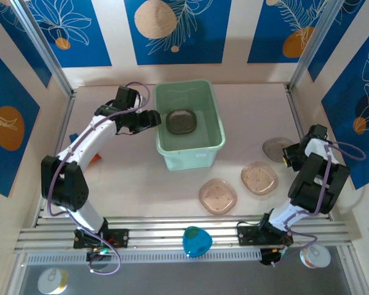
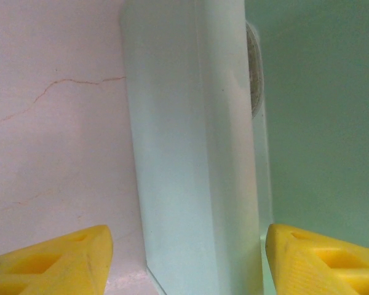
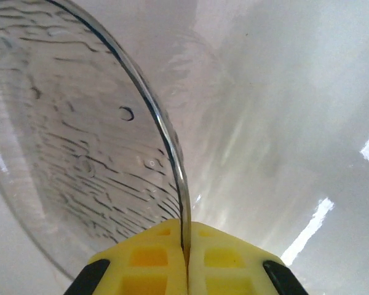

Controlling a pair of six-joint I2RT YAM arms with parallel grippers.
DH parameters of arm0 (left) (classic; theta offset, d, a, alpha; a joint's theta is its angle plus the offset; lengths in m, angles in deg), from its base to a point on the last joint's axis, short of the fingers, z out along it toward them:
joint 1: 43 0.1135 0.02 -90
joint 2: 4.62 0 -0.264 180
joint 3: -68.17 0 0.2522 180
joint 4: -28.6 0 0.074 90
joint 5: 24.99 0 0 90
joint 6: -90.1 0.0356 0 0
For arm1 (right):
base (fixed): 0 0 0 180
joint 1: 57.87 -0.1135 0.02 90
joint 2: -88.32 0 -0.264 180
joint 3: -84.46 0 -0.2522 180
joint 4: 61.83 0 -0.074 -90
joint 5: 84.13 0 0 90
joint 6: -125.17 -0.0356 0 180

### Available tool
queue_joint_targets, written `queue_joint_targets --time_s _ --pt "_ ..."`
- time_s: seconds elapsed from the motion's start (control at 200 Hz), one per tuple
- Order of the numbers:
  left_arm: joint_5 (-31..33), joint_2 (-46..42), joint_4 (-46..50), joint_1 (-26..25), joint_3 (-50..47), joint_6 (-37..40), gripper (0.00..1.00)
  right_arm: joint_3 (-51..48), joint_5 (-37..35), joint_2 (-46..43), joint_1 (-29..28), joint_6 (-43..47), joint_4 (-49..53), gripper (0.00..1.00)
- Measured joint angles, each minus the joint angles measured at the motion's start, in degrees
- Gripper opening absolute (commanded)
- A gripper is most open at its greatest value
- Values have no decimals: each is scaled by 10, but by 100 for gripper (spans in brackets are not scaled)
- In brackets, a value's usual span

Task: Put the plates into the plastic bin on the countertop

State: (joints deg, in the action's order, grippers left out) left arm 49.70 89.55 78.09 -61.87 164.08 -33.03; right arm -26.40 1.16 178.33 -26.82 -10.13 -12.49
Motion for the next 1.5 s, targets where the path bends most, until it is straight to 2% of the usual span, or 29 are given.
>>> queue_joint_targets --time_s 0.34,0.54,0.78,1.04,1.255,1.5 --pt "0 -11 5 0 0 0 67 5 5 -113 -1 -32 33 0" --pt "-1 -23 0 0 0 0 67 42 20 -187 -30 -71 52 0" --pt "-10 -24 -11 -3 -12 0 67 107 21 -213 -124 -132 65 0" --pt "-23 -24 -25 -16 -29 0 67 174 -12 -210 -263 -213 73 0" --pt "-27 -24 -29 -36 -32 0 67 276 -48 -149 -379 -267 58 0" --pt "-26 -24 -36 -70 -32 -5 67 353 -74 -71 -462 -303 61 0"
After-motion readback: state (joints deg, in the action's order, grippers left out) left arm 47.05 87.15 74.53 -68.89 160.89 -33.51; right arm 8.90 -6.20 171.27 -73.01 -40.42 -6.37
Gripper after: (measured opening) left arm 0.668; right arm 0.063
